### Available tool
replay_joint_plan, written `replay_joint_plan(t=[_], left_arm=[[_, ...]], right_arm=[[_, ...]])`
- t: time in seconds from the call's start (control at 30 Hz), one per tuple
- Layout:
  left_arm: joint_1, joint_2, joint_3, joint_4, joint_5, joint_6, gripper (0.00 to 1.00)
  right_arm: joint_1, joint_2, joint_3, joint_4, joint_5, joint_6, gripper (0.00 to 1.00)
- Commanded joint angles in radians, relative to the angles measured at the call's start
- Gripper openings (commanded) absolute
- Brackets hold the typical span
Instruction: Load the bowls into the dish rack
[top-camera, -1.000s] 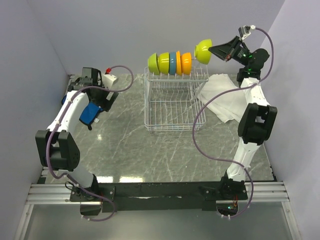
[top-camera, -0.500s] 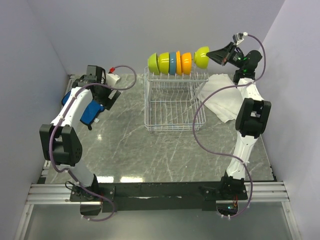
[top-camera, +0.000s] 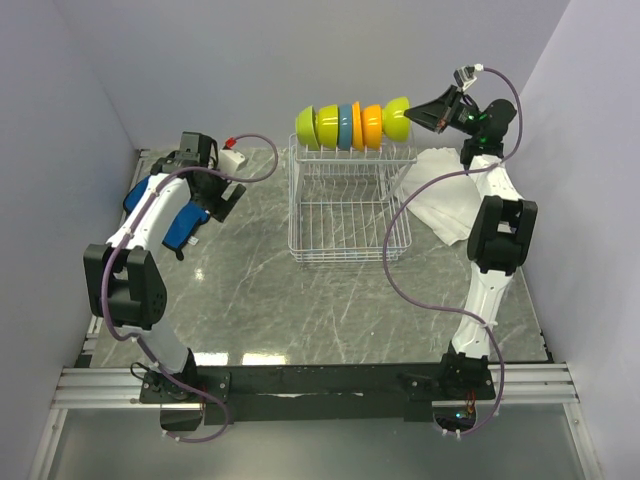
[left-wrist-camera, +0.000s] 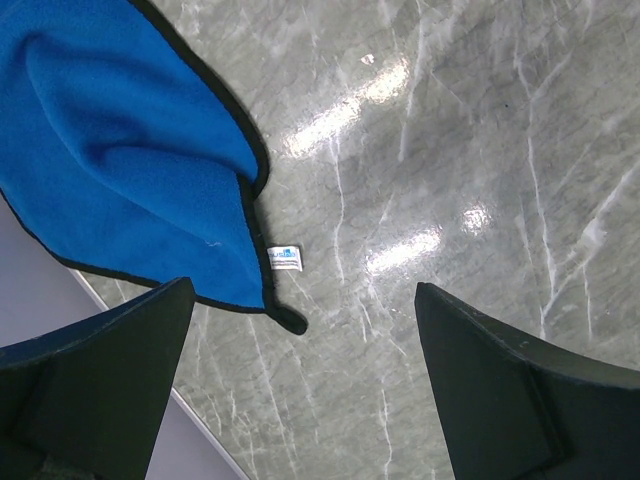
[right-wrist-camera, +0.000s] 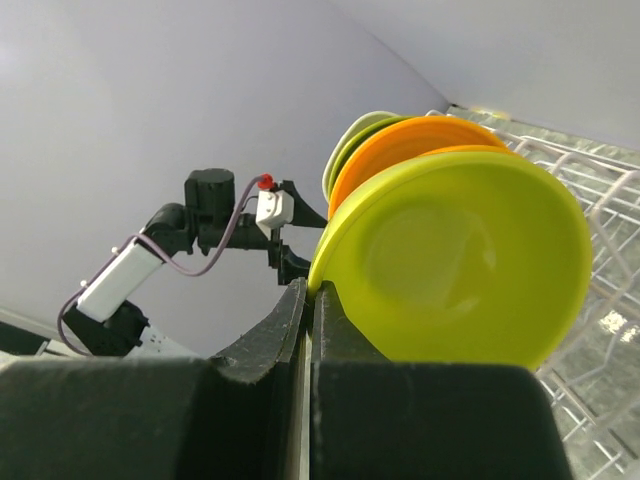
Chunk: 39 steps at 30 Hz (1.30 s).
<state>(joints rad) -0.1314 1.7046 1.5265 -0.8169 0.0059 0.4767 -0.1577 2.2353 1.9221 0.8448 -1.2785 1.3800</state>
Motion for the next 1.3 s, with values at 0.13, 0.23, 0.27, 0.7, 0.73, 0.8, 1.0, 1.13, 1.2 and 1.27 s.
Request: replay_joint_plan(t=[0.13, 0.23, 0.27, 0.7, 0.73, 0.8, 1.0, 1.13, 1.2, 1.27], left_arm=[[-0.01, 0.009, 0.04, 0.018, -0.003, -0.006, 0.99], [-0.016, 0.015, 0.049, 0.018, -0.003, -0.007, 0.99], [-0.017, 0.018, 0.05, 0.018, -0.003, -0.007, 0.99], [-0.033, 0.021, 0.044, 0.005, -0.043, -0.006, 1.0], [-0.034, 0.021, 0.044, 0.005, -0.043, -0.006, 0.99], [-0.033, 0.021, 0.047, 0.004, -0.043, -0.006, 1.0], [-0.036, 0.038, 0.067, 0.005, -0.043, -0.01, 0.99], [-0.037, 0.047, 0.073, 0.01, -0.037, -0.012, 0.99], [-0.037, 0.049, 0.075, 0.012, -0.035, -0.013, 1.0], [-0.037, 0.049, 0.075, 0.021, -0.034, -0.013, 0.99]], right_arm=[[0.017, -0.003, 0.008, 0.083, 0.002, 0.013, 0.0], [0.014, 0.003, 0.006, 0.08, 0.005, 0.008, 0.0], [0.014, 0.004, 0.008, 0.076, 0.004, 0.007, 0.0], [0.0, 0.046, -0.015, 0.115, -0.009, 0.017, 0.0], [-0.002, 0.049, -0.02, 0.126, -0.007, 0.025, 0.0], [-0.003, 0.056, -0.026, 0.151, -0.008, 0.04, 0.02], [-0.006, 0.058, -0.037, 0.209, -0.024, 0.074, 0.11], [-0.008, 0.043, -0.035, 0.183, -0.031, 0.053, 0.25], [-0.008, 0.04, -0.032, 0.181, -0.044, 0.051, 0.34], [-0.011, 0.03, -0.032, 0.197, -0.051, 0.079, 0.52]])
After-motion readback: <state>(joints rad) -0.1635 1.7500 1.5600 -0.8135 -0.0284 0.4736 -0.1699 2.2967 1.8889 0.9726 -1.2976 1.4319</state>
